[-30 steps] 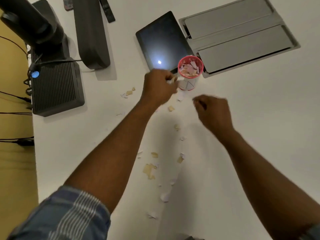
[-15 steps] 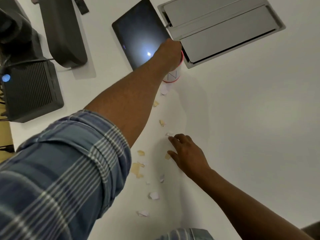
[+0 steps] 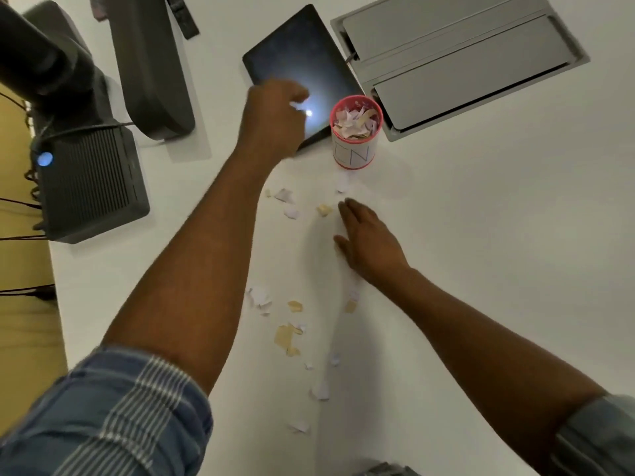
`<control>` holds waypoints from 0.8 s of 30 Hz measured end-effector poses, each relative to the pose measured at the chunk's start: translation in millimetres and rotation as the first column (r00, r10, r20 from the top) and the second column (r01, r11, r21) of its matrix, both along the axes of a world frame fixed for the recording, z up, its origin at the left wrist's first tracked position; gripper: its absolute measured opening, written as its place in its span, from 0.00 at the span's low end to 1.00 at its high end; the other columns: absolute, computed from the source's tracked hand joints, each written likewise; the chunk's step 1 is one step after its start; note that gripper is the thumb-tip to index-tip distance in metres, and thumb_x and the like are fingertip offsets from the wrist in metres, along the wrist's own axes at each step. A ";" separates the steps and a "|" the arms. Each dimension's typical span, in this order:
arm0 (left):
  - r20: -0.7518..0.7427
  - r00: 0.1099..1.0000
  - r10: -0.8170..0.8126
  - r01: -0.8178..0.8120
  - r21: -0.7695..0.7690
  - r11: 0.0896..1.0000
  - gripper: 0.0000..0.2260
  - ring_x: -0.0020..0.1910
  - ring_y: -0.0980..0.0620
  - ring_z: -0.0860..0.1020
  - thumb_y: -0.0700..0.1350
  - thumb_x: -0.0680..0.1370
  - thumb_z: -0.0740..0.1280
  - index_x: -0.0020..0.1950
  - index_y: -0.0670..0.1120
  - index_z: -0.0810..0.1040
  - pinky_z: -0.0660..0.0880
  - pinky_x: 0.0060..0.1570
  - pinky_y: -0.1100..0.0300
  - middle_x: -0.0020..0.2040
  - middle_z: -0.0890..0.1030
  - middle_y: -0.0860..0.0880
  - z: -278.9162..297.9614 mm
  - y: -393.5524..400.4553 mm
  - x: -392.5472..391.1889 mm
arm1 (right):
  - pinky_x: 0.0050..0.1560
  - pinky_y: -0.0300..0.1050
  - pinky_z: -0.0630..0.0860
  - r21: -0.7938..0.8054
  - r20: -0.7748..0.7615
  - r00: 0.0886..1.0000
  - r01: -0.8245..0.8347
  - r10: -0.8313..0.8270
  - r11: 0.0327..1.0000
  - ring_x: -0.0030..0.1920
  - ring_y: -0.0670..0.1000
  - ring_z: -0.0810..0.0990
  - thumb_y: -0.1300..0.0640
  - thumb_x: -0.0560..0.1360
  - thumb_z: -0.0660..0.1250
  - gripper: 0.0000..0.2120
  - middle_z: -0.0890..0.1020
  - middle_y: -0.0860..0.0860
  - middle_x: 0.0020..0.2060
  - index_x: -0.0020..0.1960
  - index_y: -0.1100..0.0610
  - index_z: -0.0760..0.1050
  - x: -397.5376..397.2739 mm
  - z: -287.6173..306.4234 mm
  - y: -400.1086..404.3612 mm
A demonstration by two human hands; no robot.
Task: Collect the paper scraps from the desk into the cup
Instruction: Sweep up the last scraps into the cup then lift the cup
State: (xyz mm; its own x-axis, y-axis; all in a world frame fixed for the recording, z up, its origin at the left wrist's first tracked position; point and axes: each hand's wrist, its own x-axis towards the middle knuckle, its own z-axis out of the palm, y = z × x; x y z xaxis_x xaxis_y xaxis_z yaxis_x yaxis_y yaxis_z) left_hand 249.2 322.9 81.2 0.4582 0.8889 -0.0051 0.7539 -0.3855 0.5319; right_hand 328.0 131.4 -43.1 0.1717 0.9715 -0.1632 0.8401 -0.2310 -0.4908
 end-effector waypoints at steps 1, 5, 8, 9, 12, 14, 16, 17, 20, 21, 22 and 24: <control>0.008 0.998 0.065 -0.065 0.008 0.998 0.13 0.55 0.51 0.79 0.38 0.75 0.64 0.58 0.46 0.80 0.68 0.53 0.72 0.58 0.81 0.47 -8.2 -2.9 -19.4 | 0.71 0.49 0.60 -0.020 -0.005 1.000 0.014 -0.014 1.000 0.74 0.56 0.59 0.51 0.79 0.62 0.31 0.60 0.56 0.75 0.76 0.59 0.54 3.1 -1.5 11.8; -0.057 0.950 0.307 -0.311 -0.071 0.948 0.14 0.58 0.48 0.78 0.37 0.76 0.64 0.60 0.47 0.78 0.71 0.59 0.63 0.60 0.80 0.47 -53.6 -23.4 -93.5 | 0.72 0.51 0.60 -0.086 -0.021 0.996 0.083 -0.085 0.993 0.75 0.56 0.56 0.51 0.78 0.64 0.33 0.56 0.55 0.76 0.76 0.57 0.53 8.1 -6.8 43.8; -0.119 0.933 0.339 -0.355 -0.147 0.923 0.16 0.63 0.45 0.75 0.37 0.76 0.62 0.63 0.44 0.75 0.69 0.64 0.59 0.65 0.76 0.44 -84.7 -34.9 -127.4 | 0.71 0.52 0.61 -0.088 0.025 0.998 0.055 -0.053 0.995 0.75 0.55 0.57 0.51 0.78 0.63 0.30 0.58 0.54 0.76 0.75 0.57 0.56 -0.7 -9.5 49.8; -0.138 0.937 0.320 -0.340 -0.159 0.927 0.17 0.65 0.45 0.73 0.37 0.76 0.62 0.65 0.44 0.74 0.68 0.65 0.58 0.66 0.74 0.44 -93.5 -37.2 -132.4 | 0.71 0.51 0.61 -0.087 0.044 0.999 0.019 -0.015 0.996 0.75 0.55 0.57 0.51 0.79 0.62 0.28 0.58 0.54 0.76 0.75 0.58 0.57 -5.8 -10.0 48.3; -0.177 0.951 0.254 -0.280 -0.139 0.950 0.21 0.70 0.44 0.65 0.39 0.77 0.62 0.70 0.44 0.68 0.63 0.68 0.55 0.71 0.67 0.43 -116.1 -39.1 -134.7 | 0.69 0.50 0.64 -0.050 0.065 0.988 -0.140 0.143 0.989 0.72 0.56 0.62 0.55 0.80 0.59 0.22 0.64 0.55 0.73 0.72 0.59 0.64 -23.4 -9.0 36.6; -0.177 0.957 0.232 -0.255 -0.124 0.959 0.23 0.71 0.43 0.61 0.40 0.77 0.63 0.72 0.46 0.64 0.62 0.68 0.53 0.74 0.62 0.44 -126.2 -34.1 -130.4 | 0.59 0.51 0.74 0.030 0.085 0.970 -0.232 0.229 0.972 0.65 0.58 0.70 0.56 0.79 0.59 0.16 0.72 0.57 0.66 0.66 0.60 0.72 -31.9 -6.7 30.8; -0.197 0.960 0.200 -0.225 -0.114 0.968 0.27 0.73 0.43 0.58 0.41 0.76 0.64 0.73 0.50 0.60 0.62 0.69 0.50 0.75 0.57 0.45 -132.6 -23.1 -124.7 | 0.48 0.51 0.78 0.088 0.083 0.972 -0.225 0.218 0.970 0.57 0.57 0.75 0.56 0.79 0.59 0.14 0.76 0.56 0.59 0.62 0.59 0.74 -36.9 -3.3 35.7; -0.222 0.959 0.178 -0.206 -0.109 0.972 0.28 0.73 0.43 0.57 0.42 0.76 0.65 0.74 0.52 0.59 0.62 0.69 0.49 0.76 0.56 0.46 -134.5 -16.2 -121.8 | 0.46 0.50 0.79 0.109 0.072 0.981 -0.190 0.183 0.976 0.55 0.56 0.75 0.56 0.79 0.60 0.14 0.77 0.55 0.58 0.62 0.59 0.74 -38.5 -2.2 42.2; -0.278 0.956 0.088 -0.122 -0.106 0.987 0.28 0.74 0.43 0.56 0.42 0.77 0.64 0.74 0.53 0.57 0.61 0.70 0.48 0.76 0.56 0.46 -136.2 1.9 -114.0 | 0.49 0.50 0.77 0.149 0.050 0.994 -0.107 0.100 0.983 0.56 0.55 0.75 0.57 0.79 0.61 0.15 0.76 0.55 0.60 0.65 0.58 0.71 -42.2 0.8 72.2; -0.292 0.955 0.047 -0.080 -0.101 0.992 0.26 0.73 0.43 0.58 0.42 0.77 0.64 0.74 0.52 0.60 0.62 0.69 0.48 0.76 0.58 0.46 -136.1 5.2 -112.6 | 0.51 0.50 0.77 0.157 0.040 0.995 -0.102 0.097 0.982 0.58 0.56 0.74 0.58 0.78 0.61 0.16 0.75 0.55 0.62 0.66 0.58 0.70 -43.5 1.6 84.6; -0.302 0.953 0.010 -0.039 -0.090 0.995 0.24 0.71 0.43 0.60 0.43 0.77 0.64 0.72 0.50 0.63 0.64 0.68 0.49 0.74 0.60 0.46 -136.0 6.4 -111.8 | 0.53 0.51 0.76 0.154 0.031 0.994 -0.107 0.103 0.982 0.59 0.56 0.73 0.60 0.78 0.60 0.18 0.74 0.55 0.63 0.67 0.58 0.69 -44.9 2.2 97.9; -0.294 0.955 -0.027 0.007 -0.070 0.998 0.18 0.67 0.44 0.66 0.43 0.76 0.64 0.67 0.47 0.71 0.68 0.62 0.52 0.71 0.66 0.46 -135.6 3.4 -113.7 | 0.57 0.51 0.74 0.107 0.032 0.989 -0.144 0.142 0.984 0.64 0.56 0.71 0.63 0.77 0.60 0.21 0.71 0.55 0.66 0.70 0.59 0.66 -48.1 2.4 124.4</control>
